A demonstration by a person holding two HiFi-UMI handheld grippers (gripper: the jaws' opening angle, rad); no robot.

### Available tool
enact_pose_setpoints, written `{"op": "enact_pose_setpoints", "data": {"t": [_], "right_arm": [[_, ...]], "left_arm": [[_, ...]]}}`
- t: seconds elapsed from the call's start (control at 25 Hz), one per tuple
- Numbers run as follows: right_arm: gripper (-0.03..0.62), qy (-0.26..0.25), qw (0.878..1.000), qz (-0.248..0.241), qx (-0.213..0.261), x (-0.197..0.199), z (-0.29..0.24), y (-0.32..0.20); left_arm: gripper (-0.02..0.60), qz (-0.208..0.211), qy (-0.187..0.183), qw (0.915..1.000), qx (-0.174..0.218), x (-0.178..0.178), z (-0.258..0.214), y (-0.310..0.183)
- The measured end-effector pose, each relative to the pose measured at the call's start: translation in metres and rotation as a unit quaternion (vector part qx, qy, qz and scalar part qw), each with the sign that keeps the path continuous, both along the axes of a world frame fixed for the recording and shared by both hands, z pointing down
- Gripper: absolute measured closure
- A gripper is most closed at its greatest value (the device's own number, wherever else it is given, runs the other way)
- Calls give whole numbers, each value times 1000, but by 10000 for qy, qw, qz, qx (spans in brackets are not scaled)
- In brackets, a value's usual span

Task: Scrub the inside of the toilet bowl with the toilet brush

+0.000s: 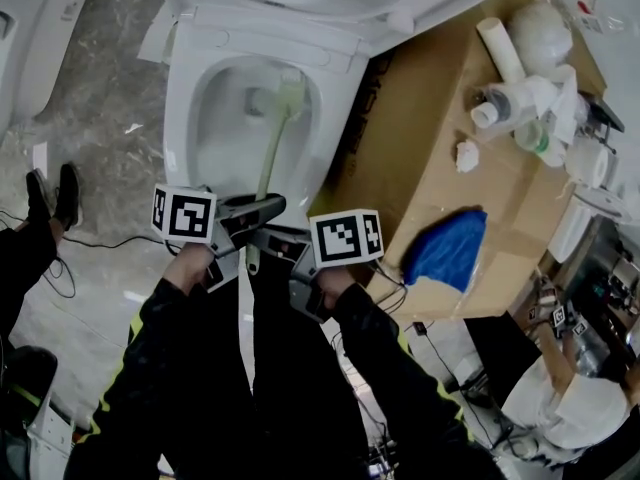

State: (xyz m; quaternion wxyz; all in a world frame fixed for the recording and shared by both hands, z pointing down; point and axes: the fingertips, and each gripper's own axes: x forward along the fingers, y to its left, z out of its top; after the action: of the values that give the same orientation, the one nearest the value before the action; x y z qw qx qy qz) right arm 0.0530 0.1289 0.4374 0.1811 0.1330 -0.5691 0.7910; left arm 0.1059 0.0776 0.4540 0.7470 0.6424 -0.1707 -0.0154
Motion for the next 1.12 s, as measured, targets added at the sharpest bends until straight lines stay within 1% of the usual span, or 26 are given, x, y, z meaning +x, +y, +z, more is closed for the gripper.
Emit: {"op": "enact_pose_setpoints", "data": {"t": [0.2,0.28,0.4,0.6,0.72,0.84,0.96,1.12], "right_arm": [[528,65,9995,299,-55,6,-1,5],[528,145,9992,375,-90,9,0,9],[528,123,9982,571,-96,10,-2,10],[528,190,9968,761,-163,15,-4,21],[528,238,9956,875,-217,19,-6,30],[528,297,9945,957,-291,23,-6,42],[528,343,9942,960,-356,24,-7,53],[528,422,9932,998,-423,25,-10,61]], "left_arm": [[528,233,166,9996,35,10,-5,6],[528,328,136,9994,12,12,-5,10],[528,448,60,9990,-23,15,-3,15],[529,510,249,9984,-82,24,-8,26],[534,527,215,9981,-230,26,-7,37],[536,617,267,9974,-276,31,-8,50],[538,675,192,9969,-357,31,-6,62],[541,672,310,9965,-391,33,-11,70]]}}
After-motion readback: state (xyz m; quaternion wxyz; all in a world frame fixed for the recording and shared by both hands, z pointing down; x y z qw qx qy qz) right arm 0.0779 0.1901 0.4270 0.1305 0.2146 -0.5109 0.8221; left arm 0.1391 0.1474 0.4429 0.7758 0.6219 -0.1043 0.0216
